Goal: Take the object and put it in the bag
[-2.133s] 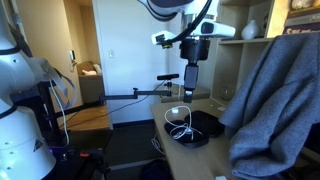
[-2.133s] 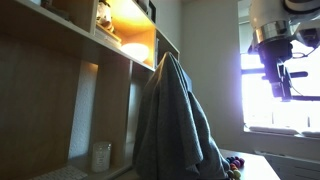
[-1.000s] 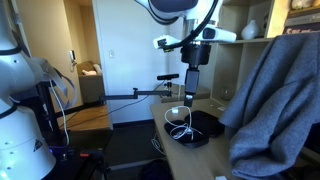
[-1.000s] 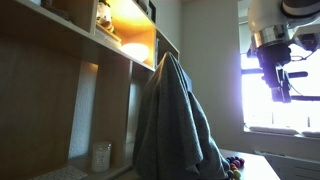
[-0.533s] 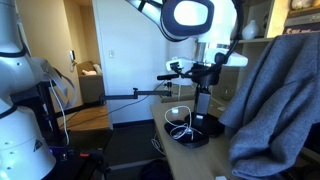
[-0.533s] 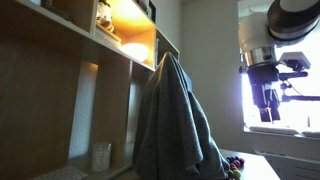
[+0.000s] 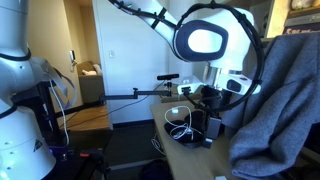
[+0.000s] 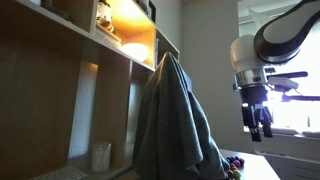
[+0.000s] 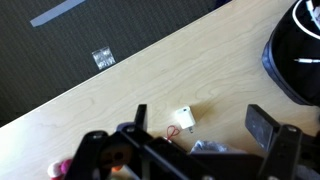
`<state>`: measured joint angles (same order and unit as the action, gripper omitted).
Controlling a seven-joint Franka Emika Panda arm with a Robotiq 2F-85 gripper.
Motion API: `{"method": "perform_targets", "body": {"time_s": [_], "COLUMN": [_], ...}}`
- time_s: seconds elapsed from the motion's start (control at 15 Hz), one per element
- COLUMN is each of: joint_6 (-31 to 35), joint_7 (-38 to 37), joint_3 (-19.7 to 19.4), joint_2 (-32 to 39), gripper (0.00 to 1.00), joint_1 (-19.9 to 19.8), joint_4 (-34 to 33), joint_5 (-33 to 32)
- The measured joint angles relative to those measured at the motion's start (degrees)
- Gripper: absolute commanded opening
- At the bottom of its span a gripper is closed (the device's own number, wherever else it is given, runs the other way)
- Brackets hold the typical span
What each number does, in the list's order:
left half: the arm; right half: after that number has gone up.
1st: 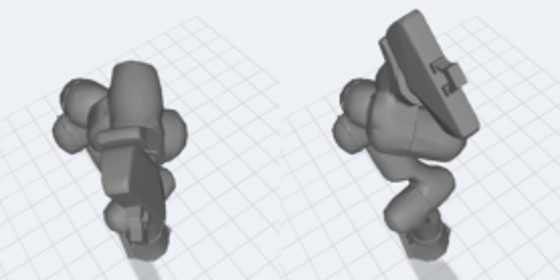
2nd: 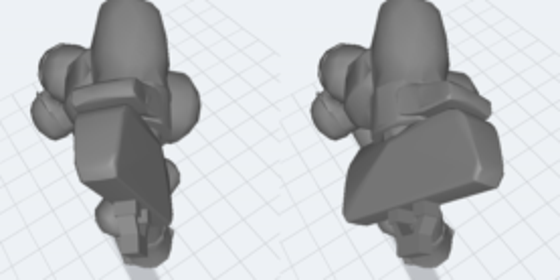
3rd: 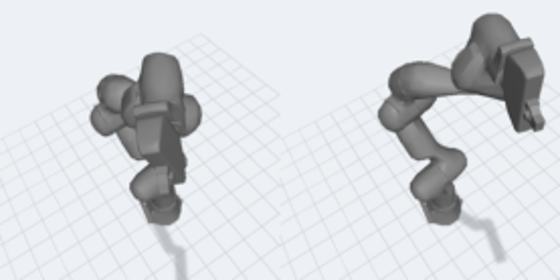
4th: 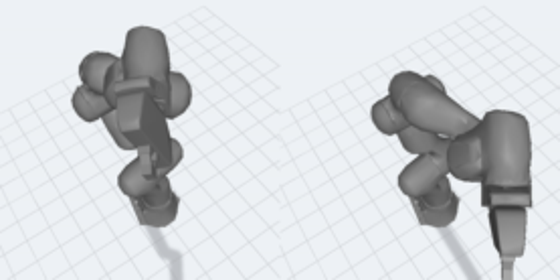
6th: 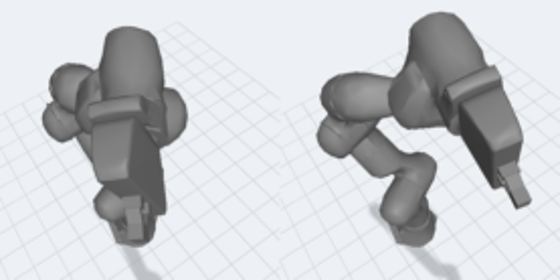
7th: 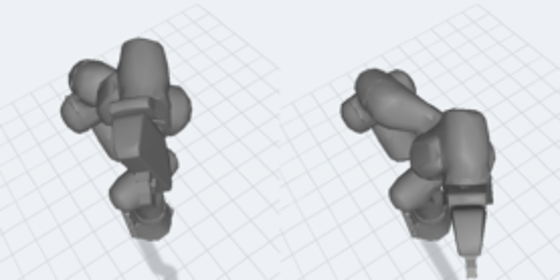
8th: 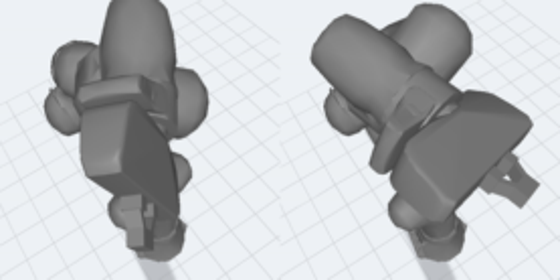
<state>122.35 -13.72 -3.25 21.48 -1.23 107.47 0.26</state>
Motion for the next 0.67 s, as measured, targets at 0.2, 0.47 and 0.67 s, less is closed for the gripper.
{"method": "perform_targets", "body": {"time_s": [0.2, 0.47, 0.67], "joint_6": [0.02, 0.02, 0.89], "joint_7": [0.00, 0.66, 1.13], "joint_3": [-0.18, -0.18, -0.18], "joint_2": [2.10, 3.84, 4.42], "gripper": [1.00, 1.00, 1.00], "joint_1": [0.00, 0.06, 0.21], "joint_4": [-1.35, -2.37, -2.69], "joint_5": [0.00, 0.00, -0.42]}}
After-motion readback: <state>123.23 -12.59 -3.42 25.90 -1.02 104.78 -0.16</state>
